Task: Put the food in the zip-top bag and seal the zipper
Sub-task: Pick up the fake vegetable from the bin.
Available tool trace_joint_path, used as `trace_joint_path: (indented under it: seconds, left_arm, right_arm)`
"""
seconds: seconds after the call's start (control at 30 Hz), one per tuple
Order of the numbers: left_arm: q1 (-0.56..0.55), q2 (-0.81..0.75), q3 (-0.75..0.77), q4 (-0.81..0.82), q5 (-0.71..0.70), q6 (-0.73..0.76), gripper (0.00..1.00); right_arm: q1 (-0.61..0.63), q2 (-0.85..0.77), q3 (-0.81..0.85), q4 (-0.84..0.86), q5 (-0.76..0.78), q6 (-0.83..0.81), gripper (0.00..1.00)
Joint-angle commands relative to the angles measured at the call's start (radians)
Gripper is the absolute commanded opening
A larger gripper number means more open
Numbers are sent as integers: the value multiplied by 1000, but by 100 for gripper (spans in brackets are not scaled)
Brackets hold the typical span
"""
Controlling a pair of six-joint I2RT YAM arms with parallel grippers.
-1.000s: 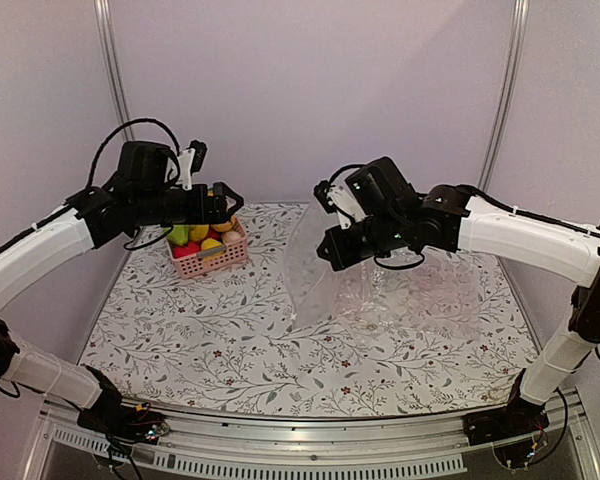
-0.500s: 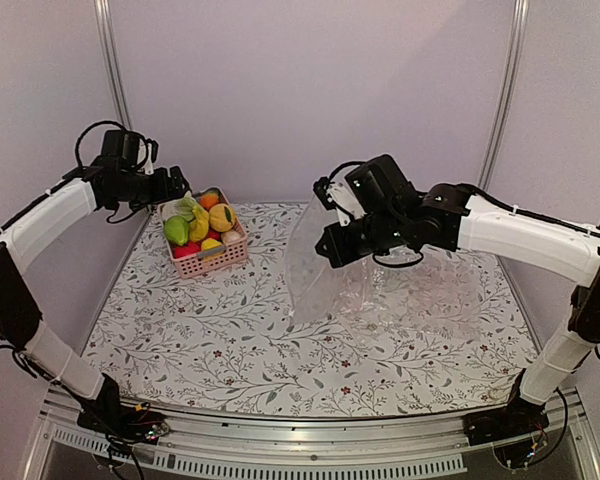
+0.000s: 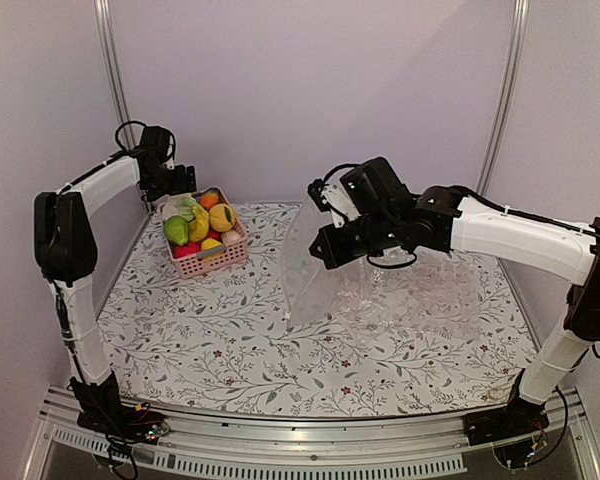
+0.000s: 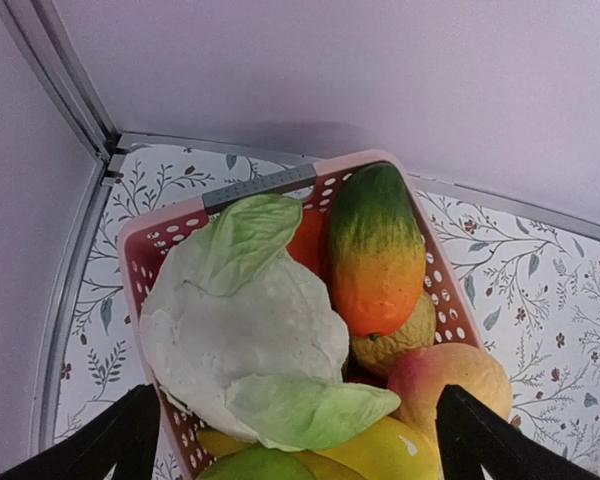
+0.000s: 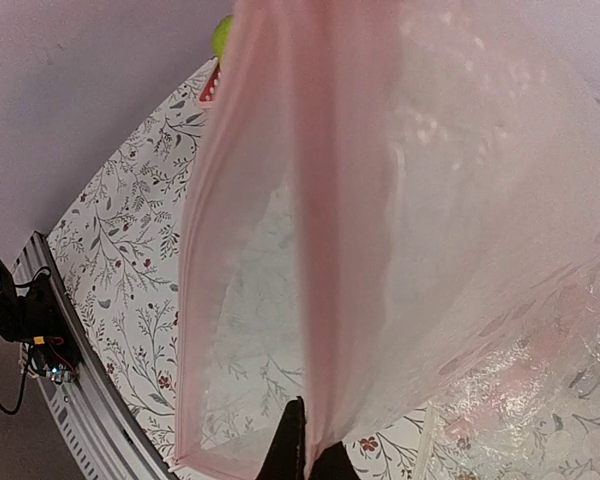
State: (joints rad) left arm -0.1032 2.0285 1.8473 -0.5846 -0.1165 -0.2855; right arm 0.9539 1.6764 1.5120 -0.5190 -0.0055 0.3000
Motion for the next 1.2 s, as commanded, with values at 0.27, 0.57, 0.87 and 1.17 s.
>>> trace_joint_path:
  seconds: [0.27,0.57,0.87,1.17]
  left_arm:
    - [15,243,249,-130,-115,52,98]
    - [14,258,251,-133,-131,89,72]
    - [11,246,252,-135,-112,96,41]
    - [2,168,229,-124,-146,130,12]
  right_arm:
    - [3,32,37,19,-55,18,0]
    - [3,35,39,16,-57,13,0]
    - [3,31,40,14,-52,11,0]
    - [2,31,40,12,-47,9,0]
